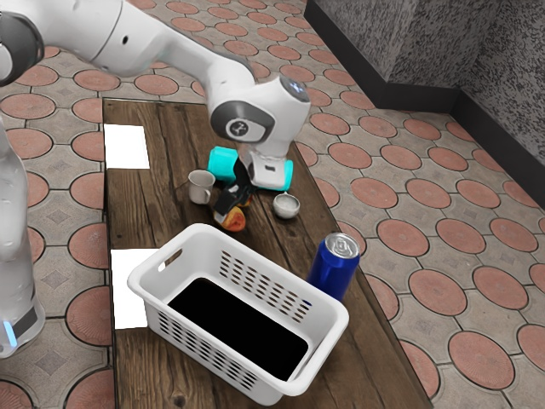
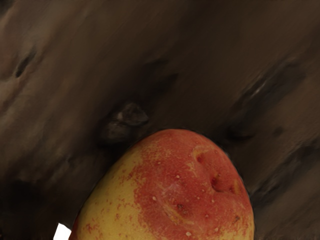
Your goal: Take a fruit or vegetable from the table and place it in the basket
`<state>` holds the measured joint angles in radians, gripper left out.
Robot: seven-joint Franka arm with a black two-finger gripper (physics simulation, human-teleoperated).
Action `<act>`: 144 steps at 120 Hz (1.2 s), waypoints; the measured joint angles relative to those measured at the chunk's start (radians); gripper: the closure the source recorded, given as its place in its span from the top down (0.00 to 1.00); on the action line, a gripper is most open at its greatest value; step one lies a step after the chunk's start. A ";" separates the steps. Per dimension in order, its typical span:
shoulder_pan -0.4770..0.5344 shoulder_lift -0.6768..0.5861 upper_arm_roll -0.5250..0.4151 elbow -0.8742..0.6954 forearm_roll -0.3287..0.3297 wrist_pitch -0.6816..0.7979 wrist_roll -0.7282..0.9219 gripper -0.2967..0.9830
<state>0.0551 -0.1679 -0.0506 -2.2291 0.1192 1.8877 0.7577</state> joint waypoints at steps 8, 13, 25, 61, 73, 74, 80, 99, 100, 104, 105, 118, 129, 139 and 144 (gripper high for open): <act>0.000 0.005 0.000 -0.006 0.000 0.009 0.001 0.77; 0.000 0.008 0.000 -0.009 0.000 0.014 0.002 0.77; 0.000 0.012 0.000 -0.016 -0.001 0.025 0.003 0.77; -0.001 0.015 0.000 -0.027 -0.002 0.054 -0.014 0.51; 0.000 0.008 -0.010 -0.002 0.005 0.059 -0.022 0.47; 0.000 0.007 -0.012 0.005 0.006 0.058 -0.023 0.47; -0.001 0.004 -0.027 0.072 0.018 0.042 -0.026 0.47; 0.004 0.001 -0.144 0.356 0.051 -0.075 -0.046 0.53; 0.004 0.001 -0.155 0.368 0.052 -0.083 -0.048 0.53; 0.000 0.001 -0.198 0.403 0.053 -0.112 -0.059 0.52; -0.001 0.001 -0.208 0.409 0.054 -0.118 -0.061 0.52; -0.006 0.001 -0.301 0.440 0.019 -0.204 -0.109 0.49; -0.001 0.001 -0.354 0.440 -0.044 -0.257 -0.152 0.47; 0.000 0.004 -0.419 0.436 -0.090 -0.285 -0.188 0.44; -0.001 0.006 -0.456 0.435 -0.109 -0.292 -0.206 0.44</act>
<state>0.0544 -0.1615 -0.5066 -1.7943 0.0099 1.5959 0.5514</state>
